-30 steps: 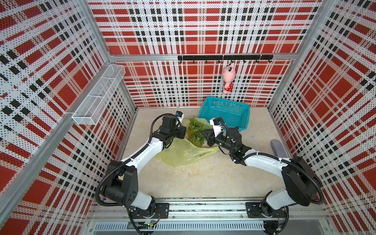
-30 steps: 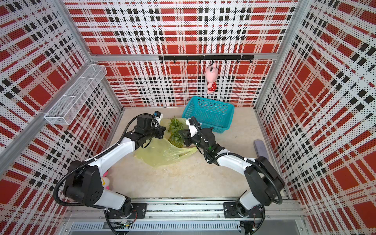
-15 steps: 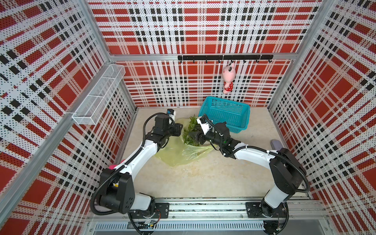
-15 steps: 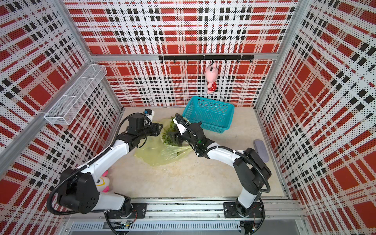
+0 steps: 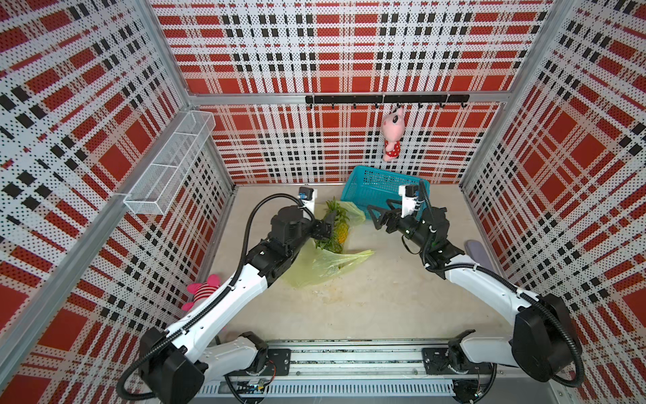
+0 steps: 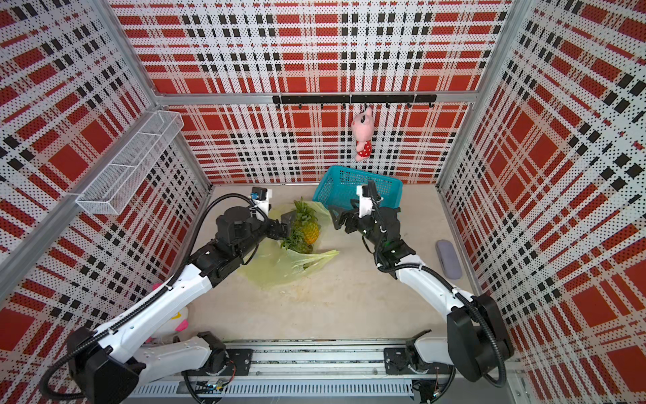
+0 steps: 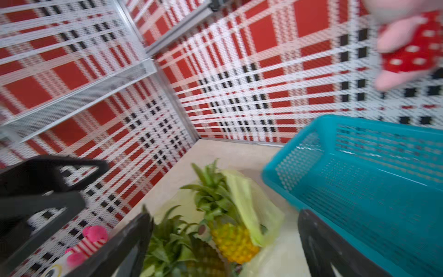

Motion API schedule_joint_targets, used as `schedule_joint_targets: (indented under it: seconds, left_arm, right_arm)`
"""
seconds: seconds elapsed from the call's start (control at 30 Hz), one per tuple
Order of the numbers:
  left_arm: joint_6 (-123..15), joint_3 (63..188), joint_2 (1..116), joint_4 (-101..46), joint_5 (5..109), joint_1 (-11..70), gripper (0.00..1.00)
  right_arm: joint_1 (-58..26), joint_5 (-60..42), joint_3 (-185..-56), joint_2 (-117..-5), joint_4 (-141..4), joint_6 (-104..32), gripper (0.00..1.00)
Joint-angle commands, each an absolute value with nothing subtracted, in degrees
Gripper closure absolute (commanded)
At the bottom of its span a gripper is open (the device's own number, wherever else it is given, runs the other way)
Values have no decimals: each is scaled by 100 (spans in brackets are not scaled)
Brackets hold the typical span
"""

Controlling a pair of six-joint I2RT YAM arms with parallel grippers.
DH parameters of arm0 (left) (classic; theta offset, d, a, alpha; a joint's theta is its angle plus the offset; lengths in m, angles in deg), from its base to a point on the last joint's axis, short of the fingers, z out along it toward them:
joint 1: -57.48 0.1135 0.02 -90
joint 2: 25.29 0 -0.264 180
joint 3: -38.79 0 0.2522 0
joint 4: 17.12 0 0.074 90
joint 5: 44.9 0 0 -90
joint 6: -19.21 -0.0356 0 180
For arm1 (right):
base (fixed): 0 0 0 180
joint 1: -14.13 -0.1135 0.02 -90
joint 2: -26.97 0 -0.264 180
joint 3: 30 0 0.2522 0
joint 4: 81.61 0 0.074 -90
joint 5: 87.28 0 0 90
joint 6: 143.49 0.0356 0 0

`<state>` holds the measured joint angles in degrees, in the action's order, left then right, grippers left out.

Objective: Place the pineapple into a plastic bag & tie a knot
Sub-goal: Adjust the plastic bag at the center of the board.

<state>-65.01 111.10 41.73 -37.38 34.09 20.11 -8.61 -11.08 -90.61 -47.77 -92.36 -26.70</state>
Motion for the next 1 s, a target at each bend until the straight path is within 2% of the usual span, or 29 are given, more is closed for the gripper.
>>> schedule_joint_targets:
  seconds: [0.0,0.2,0.43,0.53,0.6,0.73,0.8,0.87,0.9,0.97]
  left_arm:
    - [-7086,11356,4497,-3927,2540,1393,1]
    - [-7399,11952,5726,-4396,2541,420,0]
    - [-7312,12163,6772,-4477,2964,273,7]
    - [-7269,12253,7142,-4476,3041,314,13]
    - [-7212,12354,7355,-4485,3125,373,22]
    - [-7081,12437,7556,-4468,3348,552,52]
    - [-7079,12394,7531,-4404,3380,585,71]
    - [-7066,12284,7384,-4317,3336,611,96]
    - [-7049,12167,7245,-4213,3280,623,100]
    - [-6983,11800,6848,-3892,3290,694,100]
  right_arm:
    - [-341,-1106,-8757,-4482,-8945,-1966,0]
    - [354,-1186,-8571,-4340,-8674,-1710,0]
    - [487,-1272,-8612,-4494,-8655,-1619,0]
    - [516,-1327,-8624,-4563,-8690,-1588,1]
    - [512,-1345,-8617,-4589,-8707,-1581,1]
    - [525,-1355,-8643,-4608,-8696,-1631,1]
    - [525,-1345,-8643,-4629,-8693,-1712,1]
    - [525,-1394,-8681,-4705,-8697,-1868,3]
    - [525,-1461,-8728,-4781,-8699,-1995,5]
    - [489,-1612,-8801,-4961,-8722,-2297,8]
